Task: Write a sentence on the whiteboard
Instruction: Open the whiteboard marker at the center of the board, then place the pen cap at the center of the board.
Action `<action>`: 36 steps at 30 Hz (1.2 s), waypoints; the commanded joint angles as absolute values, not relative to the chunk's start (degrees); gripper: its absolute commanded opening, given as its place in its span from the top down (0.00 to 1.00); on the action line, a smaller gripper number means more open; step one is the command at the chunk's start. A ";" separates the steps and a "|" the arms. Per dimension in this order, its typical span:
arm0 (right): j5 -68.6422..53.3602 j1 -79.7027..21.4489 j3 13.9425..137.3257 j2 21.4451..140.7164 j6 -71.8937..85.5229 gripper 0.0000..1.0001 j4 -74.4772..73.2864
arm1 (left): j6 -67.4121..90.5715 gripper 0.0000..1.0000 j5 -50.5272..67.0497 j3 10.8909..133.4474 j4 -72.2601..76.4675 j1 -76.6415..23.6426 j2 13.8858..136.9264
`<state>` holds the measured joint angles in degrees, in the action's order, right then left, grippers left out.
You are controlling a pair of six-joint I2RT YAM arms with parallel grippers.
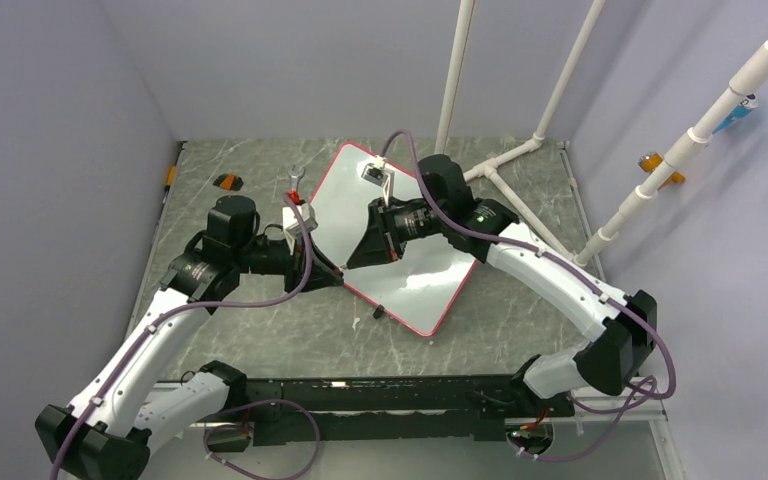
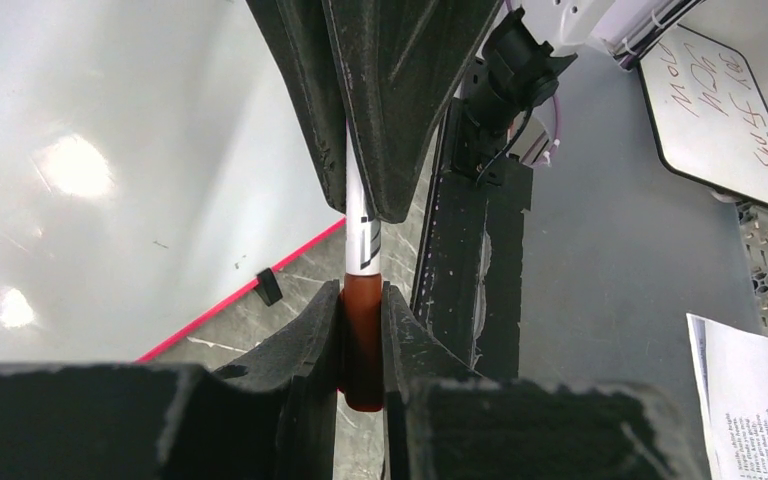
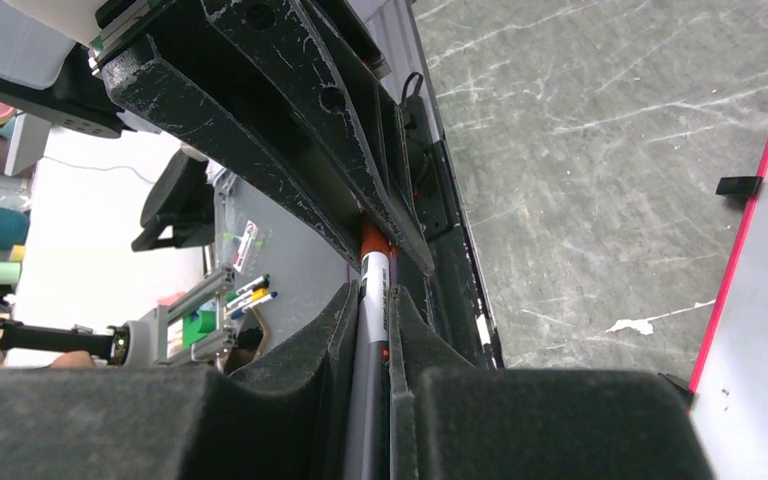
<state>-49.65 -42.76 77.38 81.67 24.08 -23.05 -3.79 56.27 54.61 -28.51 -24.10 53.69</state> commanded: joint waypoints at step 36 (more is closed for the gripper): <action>-28.56 -24.67 63.00 52.89 25.45 1.00 -27.55 | 23.26 1.00 12.96 40.26 -18.65 -23.99 40.86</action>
<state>-37.01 -24.73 64.62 55.37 24.58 -27.31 8.45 32.32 48.12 -21.65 -24.29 45.76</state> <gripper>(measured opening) 0.148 0.199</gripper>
